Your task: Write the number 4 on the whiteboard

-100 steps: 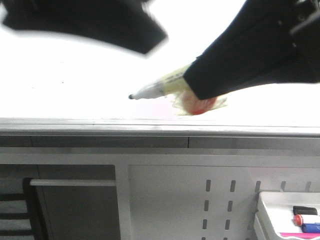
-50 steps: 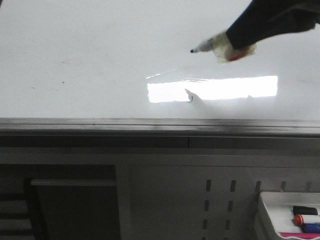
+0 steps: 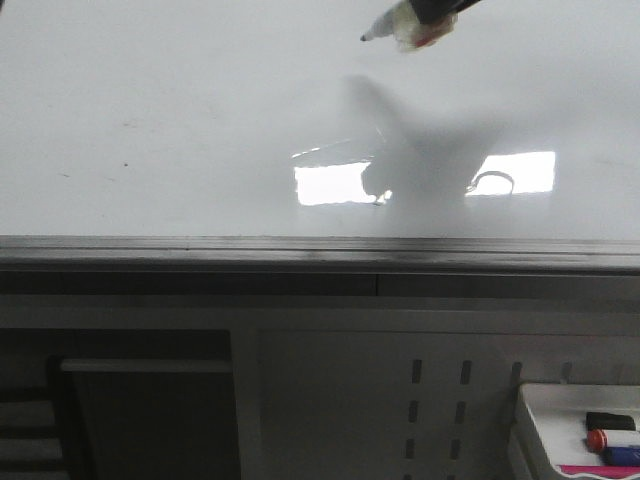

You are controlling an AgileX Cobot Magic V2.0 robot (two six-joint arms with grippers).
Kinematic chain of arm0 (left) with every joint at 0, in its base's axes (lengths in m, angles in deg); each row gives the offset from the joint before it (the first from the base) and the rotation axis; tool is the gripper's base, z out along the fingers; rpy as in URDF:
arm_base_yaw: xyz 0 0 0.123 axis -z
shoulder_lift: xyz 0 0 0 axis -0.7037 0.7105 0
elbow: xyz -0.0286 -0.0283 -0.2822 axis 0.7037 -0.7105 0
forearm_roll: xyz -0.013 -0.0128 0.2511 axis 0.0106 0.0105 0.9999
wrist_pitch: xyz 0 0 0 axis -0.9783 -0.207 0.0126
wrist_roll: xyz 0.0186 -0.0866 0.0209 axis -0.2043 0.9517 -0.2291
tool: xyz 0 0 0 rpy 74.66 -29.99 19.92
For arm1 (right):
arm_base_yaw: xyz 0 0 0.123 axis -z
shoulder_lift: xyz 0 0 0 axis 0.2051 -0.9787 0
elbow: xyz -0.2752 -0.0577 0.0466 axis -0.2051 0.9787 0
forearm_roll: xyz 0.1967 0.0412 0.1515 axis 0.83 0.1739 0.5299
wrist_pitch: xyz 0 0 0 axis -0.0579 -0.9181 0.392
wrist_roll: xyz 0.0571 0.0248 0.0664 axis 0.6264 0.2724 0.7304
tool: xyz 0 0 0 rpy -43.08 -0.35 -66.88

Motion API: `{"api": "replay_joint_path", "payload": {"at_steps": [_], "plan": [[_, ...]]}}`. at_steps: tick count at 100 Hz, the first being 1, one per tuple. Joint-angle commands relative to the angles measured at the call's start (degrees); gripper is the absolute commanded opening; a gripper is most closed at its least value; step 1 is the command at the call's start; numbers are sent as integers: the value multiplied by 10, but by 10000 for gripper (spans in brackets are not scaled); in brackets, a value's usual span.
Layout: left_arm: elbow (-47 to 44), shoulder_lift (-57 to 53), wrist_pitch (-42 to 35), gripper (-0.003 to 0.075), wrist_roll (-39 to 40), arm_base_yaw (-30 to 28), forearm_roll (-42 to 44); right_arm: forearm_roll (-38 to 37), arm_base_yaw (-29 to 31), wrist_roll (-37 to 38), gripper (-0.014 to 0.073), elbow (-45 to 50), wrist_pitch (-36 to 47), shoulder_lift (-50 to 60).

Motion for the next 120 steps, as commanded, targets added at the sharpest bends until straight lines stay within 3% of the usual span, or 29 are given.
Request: {"api": "replay_joint_path", "payload": {"at_steps": [1,58,96,120], "plan": [[15,5,-42,-20,7,-2,-18,-8,11,0,-60,-24,33,6],[15,5,-42,-20,7,-2,-18,6,19,20,-60,-24,6,-26],[15,5,-42,-20,7,-2,-18,45,-69,21,-60,-24,-16,-70],[15,5,-42,-20,7,-2,-18,39,-62,21,-60,-24,-37,-60]]}}
